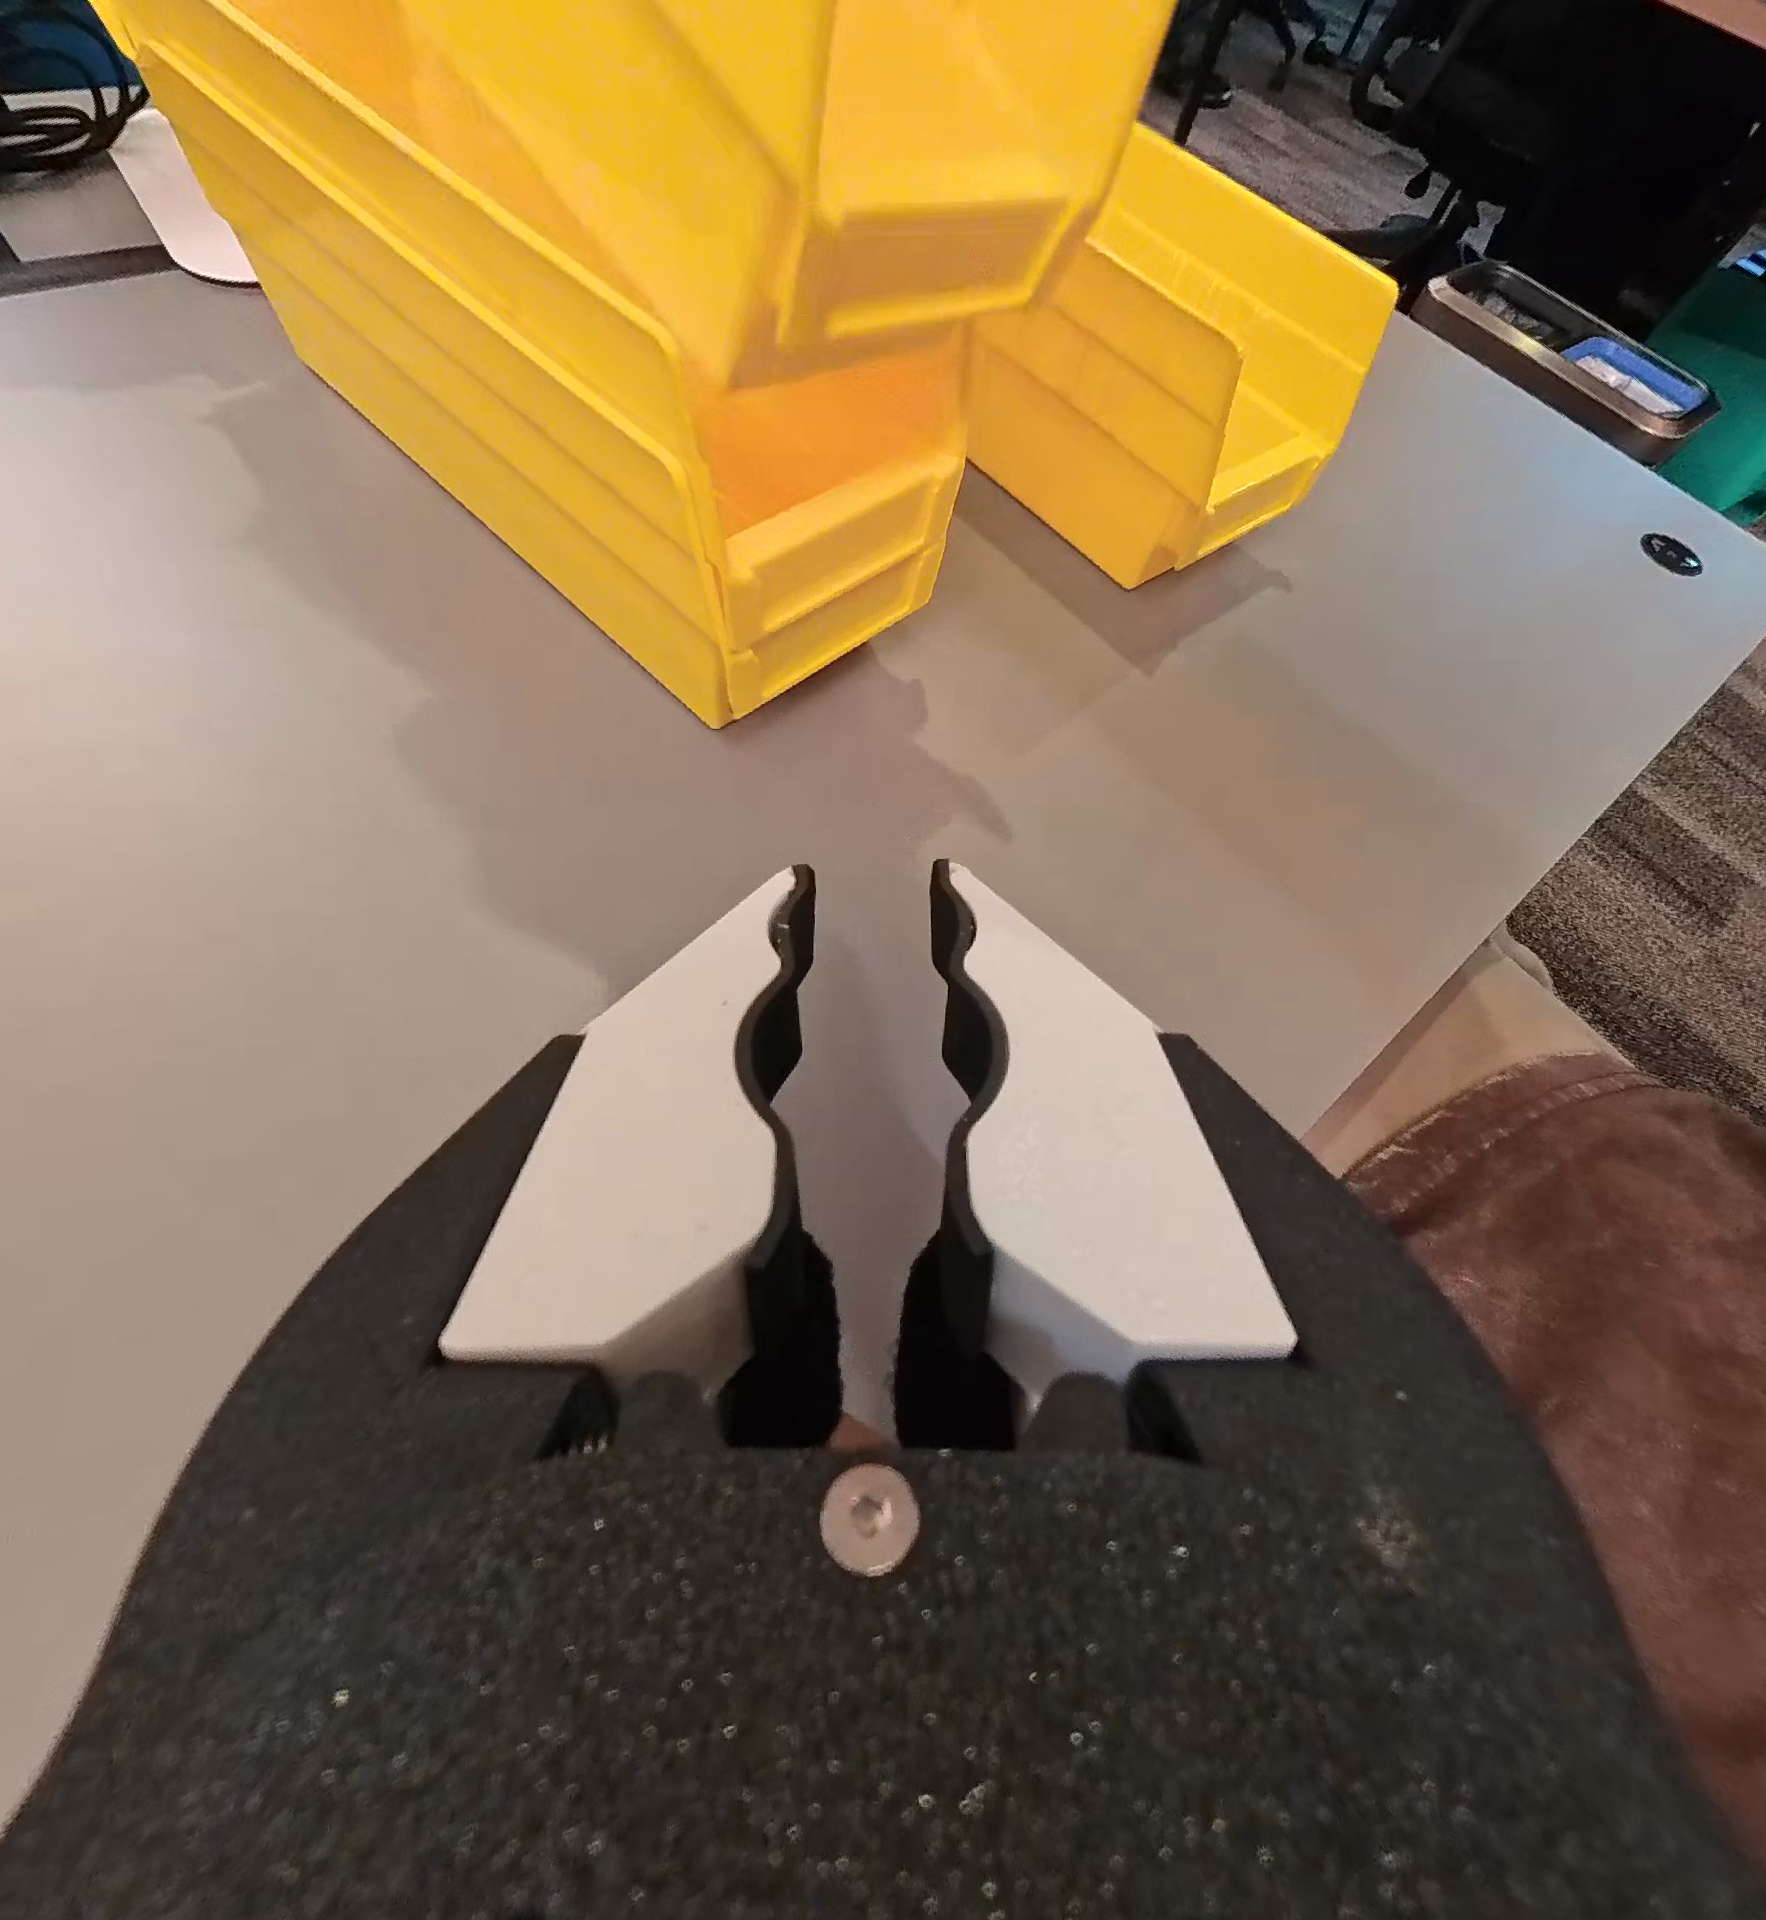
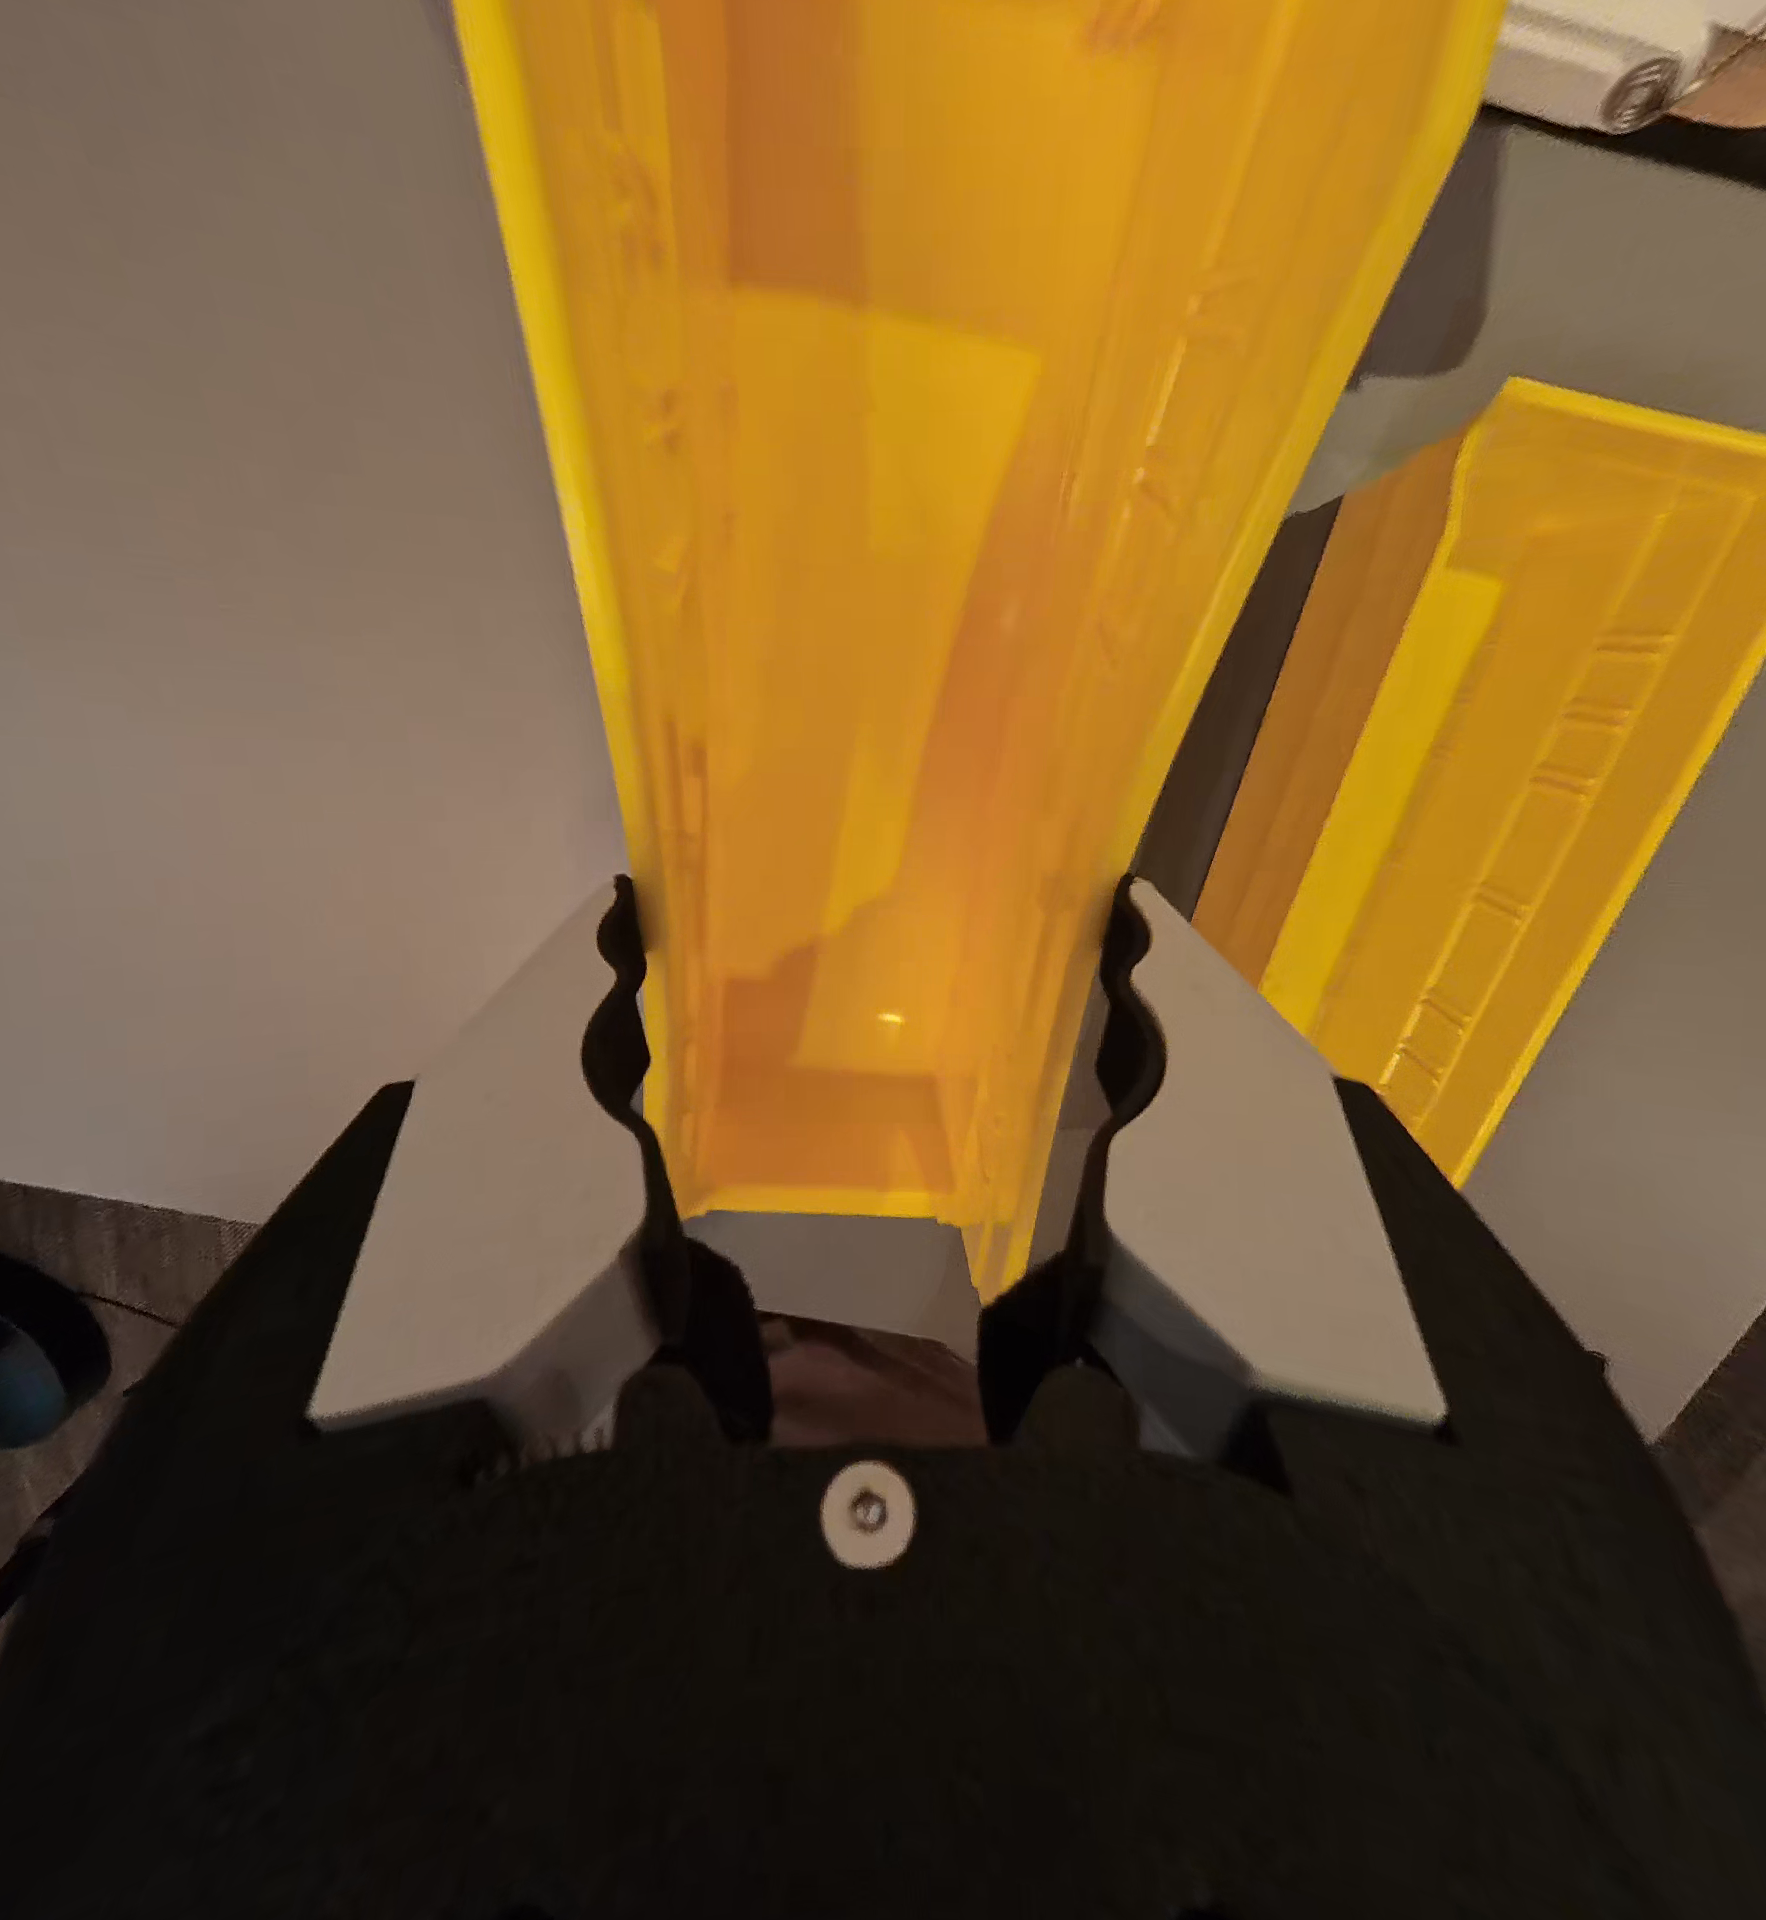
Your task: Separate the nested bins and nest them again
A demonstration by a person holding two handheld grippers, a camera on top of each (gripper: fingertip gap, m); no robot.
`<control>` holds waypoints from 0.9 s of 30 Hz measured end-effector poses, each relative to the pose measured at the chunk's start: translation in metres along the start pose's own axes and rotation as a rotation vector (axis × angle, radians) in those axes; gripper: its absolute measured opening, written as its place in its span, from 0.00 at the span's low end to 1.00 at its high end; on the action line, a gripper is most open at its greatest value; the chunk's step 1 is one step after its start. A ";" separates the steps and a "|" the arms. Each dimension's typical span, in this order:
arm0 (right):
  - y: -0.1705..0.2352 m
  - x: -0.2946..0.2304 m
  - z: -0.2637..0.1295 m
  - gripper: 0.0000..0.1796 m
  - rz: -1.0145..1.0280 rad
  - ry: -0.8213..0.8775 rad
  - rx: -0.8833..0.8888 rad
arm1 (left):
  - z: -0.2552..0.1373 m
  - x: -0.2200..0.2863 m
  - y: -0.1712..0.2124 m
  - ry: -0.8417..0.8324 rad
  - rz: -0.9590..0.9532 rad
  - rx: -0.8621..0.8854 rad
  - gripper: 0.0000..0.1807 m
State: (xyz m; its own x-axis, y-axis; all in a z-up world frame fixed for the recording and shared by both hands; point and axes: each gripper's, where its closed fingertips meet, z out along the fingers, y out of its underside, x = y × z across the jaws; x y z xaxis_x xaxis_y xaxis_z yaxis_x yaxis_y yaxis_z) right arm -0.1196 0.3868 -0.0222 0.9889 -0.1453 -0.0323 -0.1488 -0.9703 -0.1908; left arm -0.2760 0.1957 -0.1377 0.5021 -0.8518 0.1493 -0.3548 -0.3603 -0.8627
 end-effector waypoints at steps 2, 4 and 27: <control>0.002 0.004 -0.015 0.49 0.008 -0.025 0.013 | 0.000 0.000 0.000 0.000 0.000 -0.002 0.11; 0.003 0.013 -0.032 0.49 0.017 -0.035 0.040 | 0.000 0.000 0.000 -0.002 0.003 -0.002 0.11; 0.074 0.332 -0.004 0.51 0.144 0.152 -0.092 | -0.001 -0.032 0.004 -0.083 -0.049 -0.014 0.11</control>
State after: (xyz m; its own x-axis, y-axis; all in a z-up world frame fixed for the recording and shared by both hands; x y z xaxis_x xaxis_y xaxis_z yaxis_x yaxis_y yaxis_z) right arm 0.1974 0.2661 -0.0433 0.9476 -0.3046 0.0965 -0.2947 -0.9499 -0.1041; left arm -0.2945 0.2216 -0.1450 0.5827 -0.7987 0.1505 -0.3389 -0.4071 -0.8482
